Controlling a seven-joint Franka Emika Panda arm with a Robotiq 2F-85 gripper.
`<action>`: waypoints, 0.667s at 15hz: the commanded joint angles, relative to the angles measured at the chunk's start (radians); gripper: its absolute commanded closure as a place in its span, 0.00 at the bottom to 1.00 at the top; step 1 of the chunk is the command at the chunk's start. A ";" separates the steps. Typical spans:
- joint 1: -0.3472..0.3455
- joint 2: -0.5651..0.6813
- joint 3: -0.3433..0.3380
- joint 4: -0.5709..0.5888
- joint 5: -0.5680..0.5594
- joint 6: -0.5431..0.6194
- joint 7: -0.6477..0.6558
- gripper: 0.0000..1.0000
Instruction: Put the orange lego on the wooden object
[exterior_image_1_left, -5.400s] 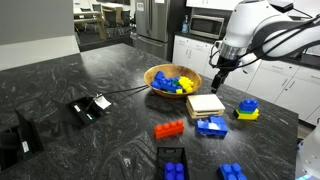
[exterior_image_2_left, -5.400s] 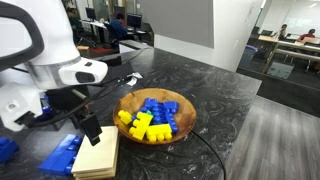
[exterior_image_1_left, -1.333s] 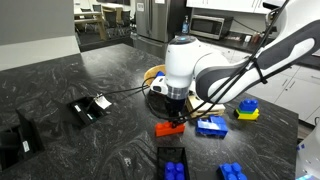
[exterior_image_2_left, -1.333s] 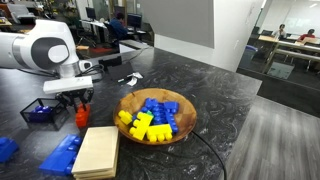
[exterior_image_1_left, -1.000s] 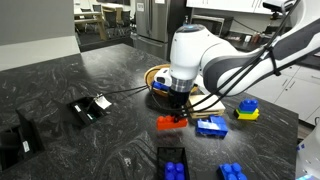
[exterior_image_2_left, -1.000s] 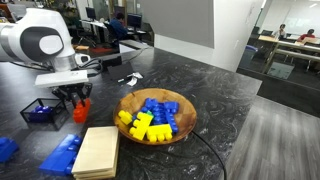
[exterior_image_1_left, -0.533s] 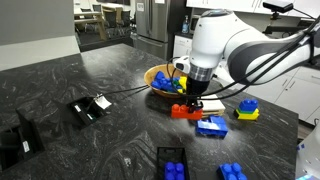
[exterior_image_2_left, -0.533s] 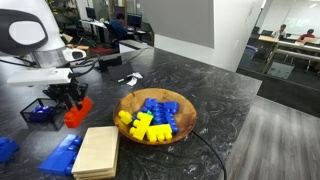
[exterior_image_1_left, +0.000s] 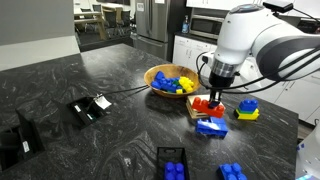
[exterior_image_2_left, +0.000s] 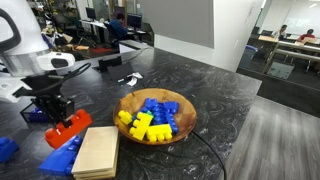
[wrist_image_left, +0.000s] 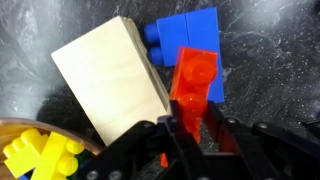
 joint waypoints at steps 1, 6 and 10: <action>-0.030 -0.081 0.016 -0.060 -0.002 -0.039 0.128 0.93; -0.078 -0.149 0.011 -0.123 0.007 -0.062 0.285 0.93; -0.123 -0.174 0.008 -0.154 0.011 -0.032 0.376 0.93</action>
